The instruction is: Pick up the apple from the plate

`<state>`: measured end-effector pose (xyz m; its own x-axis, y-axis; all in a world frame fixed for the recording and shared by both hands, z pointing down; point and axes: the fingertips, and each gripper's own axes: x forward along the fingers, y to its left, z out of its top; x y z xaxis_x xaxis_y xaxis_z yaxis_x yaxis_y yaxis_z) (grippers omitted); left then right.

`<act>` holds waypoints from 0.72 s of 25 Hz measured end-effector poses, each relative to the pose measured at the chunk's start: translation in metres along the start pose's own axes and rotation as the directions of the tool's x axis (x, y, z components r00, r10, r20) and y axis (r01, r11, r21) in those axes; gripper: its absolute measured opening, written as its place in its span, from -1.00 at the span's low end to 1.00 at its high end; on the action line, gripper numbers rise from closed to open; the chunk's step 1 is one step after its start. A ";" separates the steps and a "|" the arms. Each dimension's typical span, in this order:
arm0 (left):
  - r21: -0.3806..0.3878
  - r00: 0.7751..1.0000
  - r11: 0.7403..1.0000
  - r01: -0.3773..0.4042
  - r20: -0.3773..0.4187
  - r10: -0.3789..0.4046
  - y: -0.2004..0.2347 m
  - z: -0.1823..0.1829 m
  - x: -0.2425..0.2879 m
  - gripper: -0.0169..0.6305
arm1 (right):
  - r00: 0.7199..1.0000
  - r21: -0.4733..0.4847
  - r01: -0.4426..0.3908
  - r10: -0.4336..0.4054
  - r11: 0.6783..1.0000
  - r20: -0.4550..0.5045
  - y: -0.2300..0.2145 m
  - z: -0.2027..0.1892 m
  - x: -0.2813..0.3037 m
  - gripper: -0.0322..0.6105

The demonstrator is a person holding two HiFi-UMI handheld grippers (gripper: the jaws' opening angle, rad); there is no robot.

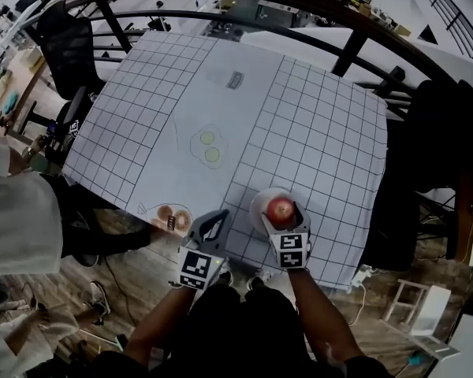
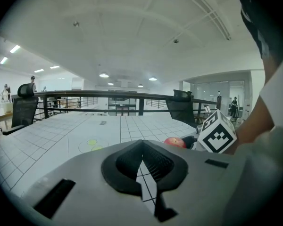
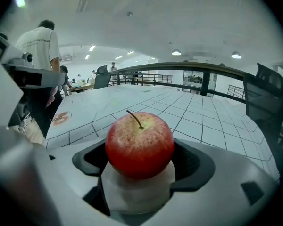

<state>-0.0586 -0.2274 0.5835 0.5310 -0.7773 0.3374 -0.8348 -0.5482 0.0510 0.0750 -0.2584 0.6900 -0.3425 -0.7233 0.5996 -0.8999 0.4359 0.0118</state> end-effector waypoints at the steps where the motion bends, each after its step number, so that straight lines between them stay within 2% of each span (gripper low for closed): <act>1: -0.001 1.000 1.000 0.001 -0.002 -0.001 -0.001 -0.001 -0.001 -0.89 | 1.000 -0.002 0.000 0.000 1.000 -0.001 0.000 0.000 -0.001 0.42; 7: -0.001 1.000 1.000 0.003 -0.007 -0.003 -0.005 -0.004 -0.004 -0.89 | 1.000 -0.040 -0.009 0.010 0.999 0.016 0.000 0.007 -0.012 0.42; 12: -0.012 1.000 1.000 0.002 0.001 -0.002 -0.009 -0.003 -0.004 -0.89 | 0.998 0.009 -0.032 0.031 0.999 0.059 0.005 0.034 -0.031 0.42; 18: -0.031 0.999 1.000 -0.003 0.037 0.004 -0.011 0.016 -0.002 -0.89 | 0.992 -0.044 -0.029 0.034 0.999 0.118 0.001 0.052 -0.044 0.42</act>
<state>-0.0486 -0.2249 0.5675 0.5328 -0.7903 0.3025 -0.8403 -0.5363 0.0790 0.0752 -0.2535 0.6220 -0.4021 -0.7661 0.5013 -0.8769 0.4797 0.0296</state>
